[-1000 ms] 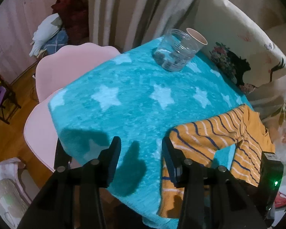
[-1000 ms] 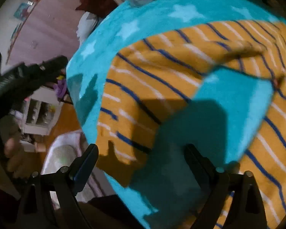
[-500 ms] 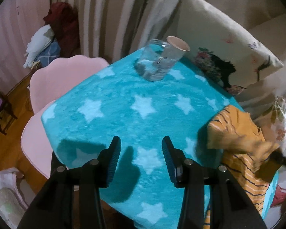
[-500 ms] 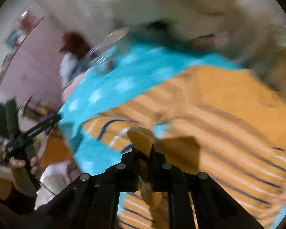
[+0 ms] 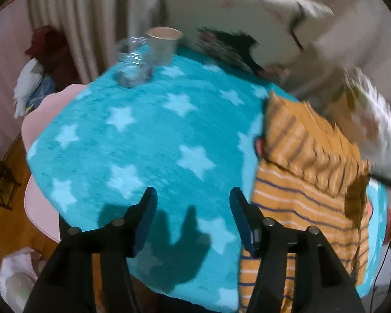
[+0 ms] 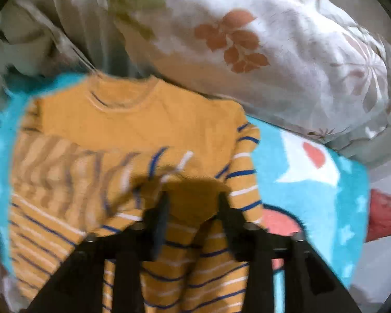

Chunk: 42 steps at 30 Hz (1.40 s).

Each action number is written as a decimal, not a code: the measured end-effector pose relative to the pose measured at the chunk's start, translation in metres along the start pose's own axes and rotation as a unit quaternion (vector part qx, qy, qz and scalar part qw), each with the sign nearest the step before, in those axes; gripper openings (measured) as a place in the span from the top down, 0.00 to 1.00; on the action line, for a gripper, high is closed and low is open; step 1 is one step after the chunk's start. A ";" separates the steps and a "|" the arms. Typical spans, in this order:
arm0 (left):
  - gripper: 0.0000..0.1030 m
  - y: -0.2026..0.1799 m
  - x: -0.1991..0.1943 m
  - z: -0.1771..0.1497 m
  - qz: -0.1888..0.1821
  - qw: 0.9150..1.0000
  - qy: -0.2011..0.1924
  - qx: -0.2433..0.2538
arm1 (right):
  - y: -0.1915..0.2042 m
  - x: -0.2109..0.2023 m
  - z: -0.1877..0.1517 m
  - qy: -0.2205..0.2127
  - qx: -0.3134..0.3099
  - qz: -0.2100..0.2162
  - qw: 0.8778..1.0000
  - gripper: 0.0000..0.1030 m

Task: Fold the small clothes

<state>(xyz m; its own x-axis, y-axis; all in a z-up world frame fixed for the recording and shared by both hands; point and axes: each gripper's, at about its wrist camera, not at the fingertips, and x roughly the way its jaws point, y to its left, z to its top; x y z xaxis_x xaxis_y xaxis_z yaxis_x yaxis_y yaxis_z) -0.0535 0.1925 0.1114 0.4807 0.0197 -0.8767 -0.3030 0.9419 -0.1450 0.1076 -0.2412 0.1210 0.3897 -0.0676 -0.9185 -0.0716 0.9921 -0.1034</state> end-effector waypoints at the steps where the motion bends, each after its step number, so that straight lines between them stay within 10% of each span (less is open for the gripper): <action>1: 0.36 -0.010 0.009 -0.004 -0.002 1.000 0.008 0.012 | -0.001 -0.005 -0.002 -0.011 -0.001 0.004 1.000 0.45; 10: 0.36 -0.054 0.073 -0.037 -0.028 0.993 0.096 0.059 | 0.041 -0.019 -0.017 -0.019 -0.002 0.101 0.995 0.45; 20: 0.36 -0.062 0.088 -0.048 -0.053 0.988 0.113 0.087 | -0.051 0.007 -0.076 -0.003 0.169 0.080 0.982 0.45; 26: 0.36 -0.070 0.081 -0.039 -0.061 0.985 0.102 0.126 | -0.046 0.023 -0.044 -0.038 0.206 0.095 0.973 0.45; 30: 0.36 -0.060 0.070 -0.036 -0.051 0.985 0.087 0.138 | -0.027 0.048 -0.019 -0.037 0.175 0.017 0.984 0.58; 31: 0.36 -0.055 0.069 -0.035 -0.049 0.986 0.084 0.137 | -0.026 0.053 -0.015 -0.027 0.174 0.028 0.984 0.90; 37: 0.36 -0.030 0.070 -0.023 -0.046 0.990 0.080 0.105 | -0.047 0.009 -0.015 -0.009 0.258 0.242 0.935 0.92; 40: 0.36 -0.025 0.077 -0.023 -0.058 0.990 0.089 0.091 | -0.067 -0.013 -0.017 -0.031 0.269 0.199 0.942 0.92; 42: 0.36 -0.027 0.083 -0.025 -0.073 0.988 0.100 0.089 | -0.079 -0.012 -0.019 -0.026 0.262 0.065 0.963 0.90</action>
<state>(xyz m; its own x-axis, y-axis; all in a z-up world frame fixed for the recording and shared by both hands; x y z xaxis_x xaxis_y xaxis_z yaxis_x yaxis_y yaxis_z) -0.0257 0.1603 0.0310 0.3313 -0.1709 -0.9279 -0.0848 0.9741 -0.2096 0.0911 -0.3207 0.1328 0.4560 0.0525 -0.8885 0.3441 0.9102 0.2304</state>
